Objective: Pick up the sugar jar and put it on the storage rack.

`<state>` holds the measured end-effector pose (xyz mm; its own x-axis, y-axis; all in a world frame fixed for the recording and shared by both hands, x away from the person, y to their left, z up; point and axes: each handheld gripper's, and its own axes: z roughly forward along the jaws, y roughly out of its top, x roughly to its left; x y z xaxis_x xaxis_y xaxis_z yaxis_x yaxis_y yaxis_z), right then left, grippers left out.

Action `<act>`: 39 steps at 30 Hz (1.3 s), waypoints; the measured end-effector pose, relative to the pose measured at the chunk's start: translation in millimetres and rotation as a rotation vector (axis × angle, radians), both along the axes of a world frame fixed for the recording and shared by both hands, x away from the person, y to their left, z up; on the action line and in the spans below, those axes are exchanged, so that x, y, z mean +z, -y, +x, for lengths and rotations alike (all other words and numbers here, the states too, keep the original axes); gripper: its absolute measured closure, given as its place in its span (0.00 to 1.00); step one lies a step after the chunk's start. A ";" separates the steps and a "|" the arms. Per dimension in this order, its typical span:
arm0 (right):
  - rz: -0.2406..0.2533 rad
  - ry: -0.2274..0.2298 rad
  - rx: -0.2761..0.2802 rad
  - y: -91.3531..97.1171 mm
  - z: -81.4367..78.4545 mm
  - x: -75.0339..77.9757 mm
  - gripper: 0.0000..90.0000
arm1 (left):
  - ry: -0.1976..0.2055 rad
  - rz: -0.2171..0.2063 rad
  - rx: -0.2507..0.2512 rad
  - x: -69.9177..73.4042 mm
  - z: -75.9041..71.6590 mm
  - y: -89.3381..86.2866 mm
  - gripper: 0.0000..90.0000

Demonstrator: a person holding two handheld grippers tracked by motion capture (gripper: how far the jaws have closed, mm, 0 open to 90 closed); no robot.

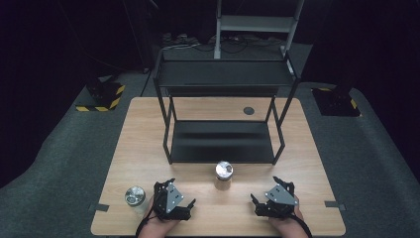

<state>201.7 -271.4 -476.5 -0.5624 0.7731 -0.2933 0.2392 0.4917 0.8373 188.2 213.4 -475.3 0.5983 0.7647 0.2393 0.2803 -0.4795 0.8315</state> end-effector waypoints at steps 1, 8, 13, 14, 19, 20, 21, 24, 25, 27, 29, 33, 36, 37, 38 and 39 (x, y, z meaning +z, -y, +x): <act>-0.004 0.004 0.003 -0.2 -0.4 -0.4 0.00 | 0.000 0.000 0.000 0.0 0.0 0.0 0.01; -0.014 0.015 0.008 -1.1 -2.4 -1.3 0.00 | 0.000 -0.005 0.001 -0.2 0.0 -0.7 0.01; -0.034 0.008 0.008 -2.8 -1.8 0.1 0.00 | -0.001 -0.025 0.008 -0.9 0.0 -3.0 0.01; -0.033 0.008 0.008 -2.7 -1.7 0.1 0.00 | -0.004 -0.032 0.010 -1.1 0.2 -3.4 0.01; -0.038 0.003 0.008 -2.5 -1.8 0.8 0.00 | -0.003 -0.037 0.014 -1.2 0.5 -4.9 0.01; -0.039 0.003 0.009 -2.7 -1.9 0.8 0.00 | 0.000 -0.039 0.013 -1.6 0.3 -5.2 0.01; -0.041 0.003 0.009 -3.0 -1.9 0.8 0.00 | 0.002 -0.045 0.013 -2.1 -0.1 -6.0 0.01; -0.051 0.002 0.014 -4.0 -1.4 1.3 0.00 | 0.002 -0.059 0.012 -1.9 -0.5 -8.2 0.01; -0.052 -0.001 0.014 -4.4 -1.2 1.6 0.00 | 0.002 -0.066 0.011 -1.4 -1.2 -9.2 0.01; -0.055 -0.003 0.018 -4.1 -0.4 2.0 0.00 | 0.004 -0.075 0.009 -0.6 -2.5 -10.9 0.01; -0.053 -0.009 0.020 -3.6 0.4 2.6 0.00 | 0.007 -0.082 0.007 1.0 -4.3 -12.3 0.01; -0.049 -0.012 0.019 -2.9 0.9 2.9 0.00 | 0.023 -0.102 -0.001 4.6 -8.7 -15.3 0.01; -0.043 -0.015 0.012 -2.8 1.2 3.0 0.00 | 0.032 -0.118 -0.011 9.0 -12.7 -17.7 0.01; -0.043 -0.015 0.012 -2.8 1.2 3.1 0.00 | 0.042 -0.122 -0.018 10.6 -14.8 -18.2 0.01; -0.043 -0.015 0.012 -2.8 1.2 3.0 0.00 | 0.050 -0.119 -0.028 12.3 -16.6 -18.2 0.01; -0.043 -0.015 0.012 -2.9 1.2 3.0 0.00 | 0.055 -0.116 -0.034 13.2 -17.4 -18.1 0.01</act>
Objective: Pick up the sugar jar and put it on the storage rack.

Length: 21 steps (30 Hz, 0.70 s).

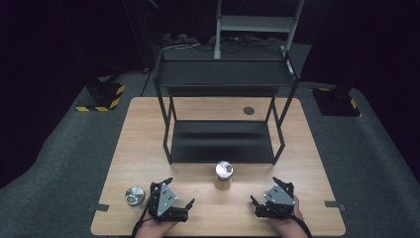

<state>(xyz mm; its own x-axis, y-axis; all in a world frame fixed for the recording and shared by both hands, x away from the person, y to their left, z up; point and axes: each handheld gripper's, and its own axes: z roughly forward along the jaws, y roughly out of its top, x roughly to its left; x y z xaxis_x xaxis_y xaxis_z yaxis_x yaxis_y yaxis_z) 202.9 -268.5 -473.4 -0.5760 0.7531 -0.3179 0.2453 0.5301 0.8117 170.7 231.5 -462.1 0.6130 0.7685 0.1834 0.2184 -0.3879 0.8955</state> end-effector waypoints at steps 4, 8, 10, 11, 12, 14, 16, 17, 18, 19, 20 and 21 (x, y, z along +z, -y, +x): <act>0.001 0.000 -0.001 0.1 -0.1 -0.1 0.00 | 0.018 -0.009 -0.025 7.4 -5.7 -0.1 0.01; 0.005 0.001 -0.003 0.5 -0.4 -0.3 0.00 | 0.034 -0.025 -0.034 12.6 -10.3 -1.1 0.01; 0.006 0.000 -0.004 0.5 -0.3 -0.2 0.00 | 0.041 -0.031 -0.032 15.3 -12.8 -2.1 0.01; 0.006 0.000 -0.005 0.5 -0.3 -0.2 0.00 | 0.049 -0.046 -0.033 17.4 -15.1 -4.5 0.01; 0.006 0.000 -0.005 0.5 -0.3 -0.2 0.00 | 0.049 -0.046 -0.033 17.4 -15.1 -4.5 0.01; 0.010 0.000 -0.006 1.0 -0.2 -0.2 0.00 | 0.054 -0.060 -0.031 19.6 -17.3 -7.0 0.01; 0.012 0.000 -0.009 1.0 -0.3 -0.4 0.00 | 0.056 -0.077 -0.029 21.0 -19.2 -10.1 0.01; 0.009 0.001 -0.009 0.4 -0.5 -0.4 0.00 | 0.058 -0.085 -0.030 22.7 -20.4 -13.1 0.01; 0.009 0.001 -0.009 0.4 -0.5 -0.4 0.00 | 0.058 -0.085 -0.030 22.7 -20.4 -13.1 0.01; 0.006 0.002 -0.008 0.1 -0.6 -0.4 0.00 | 0.059 -0.084 -0.027 23.9 -21.1 -14.0 0.01; 0.004 0.003 -0.008 -0.2 -0.9 -0.5 0.00 | 0.061 -0.091 -0.026 24.3 -21.8 -15.0 0.01; 0.004 0.003 -0.008 -0.2 -0.8 -0.5 0.00 | 0.063 -0.090 -0.027 25.3 -22.0 -16.1 0.01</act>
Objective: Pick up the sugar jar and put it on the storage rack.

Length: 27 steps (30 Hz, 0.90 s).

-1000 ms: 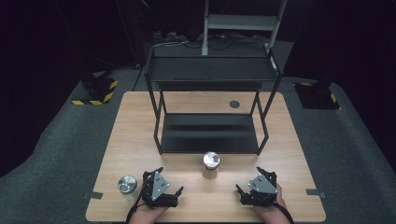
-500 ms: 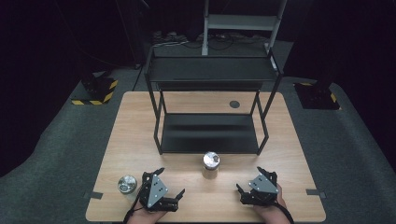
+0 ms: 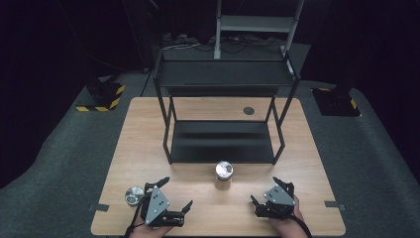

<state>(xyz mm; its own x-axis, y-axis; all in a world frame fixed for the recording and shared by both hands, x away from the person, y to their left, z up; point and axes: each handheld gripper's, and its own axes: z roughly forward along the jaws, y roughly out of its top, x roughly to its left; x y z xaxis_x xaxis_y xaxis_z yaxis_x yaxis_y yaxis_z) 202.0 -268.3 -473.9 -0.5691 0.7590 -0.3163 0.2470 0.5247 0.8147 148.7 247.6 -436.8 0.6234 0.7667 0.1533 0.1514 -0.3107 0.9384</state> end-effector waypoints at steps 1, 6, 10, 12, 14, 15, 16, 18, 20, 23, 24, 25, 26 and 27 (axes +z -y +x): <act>0.000 0.000 0.000 0.0 0.0 0.0 0.00 | 0.002 -0.002 -0.001 1.5 -0.5 -1.3 0.01; 0.003 -0.001 -0.004 0.1 0.1 0.0 0.00 | 0.011 0.003 0.006 7.6 -3.5 -7.2 0.01; -0.003 0.001 -0.003 -0.8 -0.1 0.0 0.00 | 0.016 0.010 0.026 9.8 -8.1 -14.3 0.01; -0.003 0.002 -0.003 -0.8 -0.3 -0.2 0.00 | 0.024 0.003 0.048 10.2 -12.4 -22.4 0.01; -0.002 0.003 -0.004 -0.9 -0.5 -0.3 0.00 | 0.025 -0.001 0.054 10.4 -13.8 -25.3 0.01; -0.003 0.003 -0.004 -1.0 -0.7 -0.3 0.00 | 0.028 -0.002 0.062 10.6 -15.2 -27.7 0.01; -0.003 0.004 -0.004 -1.1 -0.8 -0.4 0.00 | 0.032 0.001 0.069 11.0 -16.5 -30.1 0.01; -0.005 0.005 -0.005 -1.5 -1.0 -0.5 0.00 | 0.036 0.004 0.082 12.0 -18.7 -34.4 0.01; -0.005 0.005 -0.006 -1.5 -1.0 -0.5 0.00 | 0.040 0.003 0.095 12.7 -20.7 -38.5 0.01; -0.003 0.005 -0.007 -1.4 -1.0 -0.5 0.00 | 0.043 0.001 0.113 13.1 -23.7 -43.7 0.01; -0.003 0.005 -0.007 -1.4 -1.0 -0.5 0.00 | 0.043 0.001 0.117 13.0 -24.7 -45.4 0.01; -0.003 0.005 -0.008 -1.5 -1.0 -0.5 0.00 | 0.042 0.001 0.122 12.8 -25.8 -46.8 0.01; -0.003 0.005 -0.008 -1.5 -1.0 -0.5 0.00 | 0.042 -0.002 0.131 11.5 -28.6 -49.8 0.01; -0.003 0.005 -0.008 -1.5 -1.0 -0.5 0.00 | 0.042 -0.002 0.131 11.5 -28.6 -49.8 0.01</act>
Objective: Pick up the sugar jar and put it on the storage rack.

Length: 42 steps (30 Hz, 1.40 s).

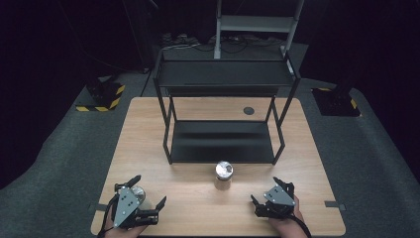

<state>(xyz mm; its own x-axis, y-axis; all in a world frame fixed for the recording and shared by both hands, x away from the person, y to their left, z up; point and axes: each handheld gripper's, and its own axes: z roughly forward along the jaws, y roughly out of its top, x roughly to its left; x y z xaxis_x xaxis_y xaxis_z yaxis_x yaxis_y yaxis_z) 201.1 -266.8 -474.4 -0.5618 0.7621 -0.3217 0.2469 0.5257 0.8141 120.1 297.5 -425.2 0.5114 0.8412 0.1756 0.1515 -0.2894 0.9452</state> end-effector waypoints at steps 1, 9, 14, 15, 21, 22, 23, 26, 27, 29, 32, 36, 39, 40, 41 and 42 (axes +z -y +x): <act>0.000 0.000 0.000 0.0 -0.1 0.0 0.00 | -0.001 -0.001 0.004 -0.7 -1.3 -1.6 0.01; 0.002 0.003 -0.002 0.1 -0.6 -0.3 0.00 | -0.015 -0.010 0.048 -9.5 -11.8 -13.4 0.01; 0.001 0.001 -0.001 0.0 -0.2 -0.1 0.00 | -0.018 -0.016 0.061 -14.5 -14.8 -16.6 0.01; 0.001 0.001 -0.001 0.1 -0.2 -0.1 0.00 | -0.019 -0.022 0.065 -16.3 -15.7 -18.2 0.01; 0.004 0.001 -0.001 0.5 -0.1 -0.1 0.00 | -0.032 -0.050 0.085 -23.7 -17.5 -24.1 0.01; 0.004 0.000 -0.001 0.6 0.0 -0.1 0.00 | -0.037 -0.058 0.088 -25.1 -17.5 -25.2 0.01; 0.004 0.000 -0.001 0.7 0.0 -0.1 0.00 | -0.041 -0.062 0.093 -26.8 -17.4 -26.7 0.01; 0.004 0.001 -0.002 0.6 -0.1 -0.2 0.00 | -0.039 -0.063 0.095 -27.7 -17.7 -28.0 0.01; 0.003 0.003 -0.003 0.2 -0.5 -0.4 0.00 | -0.036 -0.066 0.097 -29.1 -18.1 -29.8 0.01; 0.001 0.004 -0.003 -0.2 -0.8 -0.5 0.00 | -0.037 -0.069 0.098 -29.7 -18.1 -30.6 0.01; -0.005 0.006 -0.001 -1.0 -0.9 -0.6 0.00 | -0.044 -0.078 0.102 -31.7 -17.7 -32.7 0.01; -0.004 0.005 0.000 -0.6 -0.7 -0.5 0.00 | -0.049 -0.082 0.097 -34.6 -16.8 -34.6 0.01; 0.001 0.001 -0.002 0.0 -0.2 -0.2 0.00 | -0.048 -0.083 0.089 -37.0 -16.0 -35.2 0.01; 0.001 0.001 -0.002 0.0 -0.2 -0.2 0.00 | -0.052 -0.087 0.089 -37.8 -15.5 -35.2 0.01; 0.002 0.001 -0.001 0.1 -0.2 -0.2 0.00 | -0.056 -0.090 0.092 -38.3 -15.2 -35.4 0.02; 0.002 0.001 0.000 0.2 -0.2 -0.2 0.00 | -0.058 -0.092 0.095 -38.8 -15.1 -35.2 0.03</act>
<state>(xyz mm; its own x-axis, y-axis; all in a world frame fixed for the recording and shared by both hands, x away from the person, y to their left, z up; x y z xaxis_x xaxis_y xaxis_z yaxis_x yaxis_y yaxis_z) 200.8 -267.0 -474.6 -0.5613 0.7630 -0.3208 0.2462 0.5239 0.8154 105.0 332.7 -464.0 0.4354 0.8977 0.0680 0.2293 -0.1836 0.9559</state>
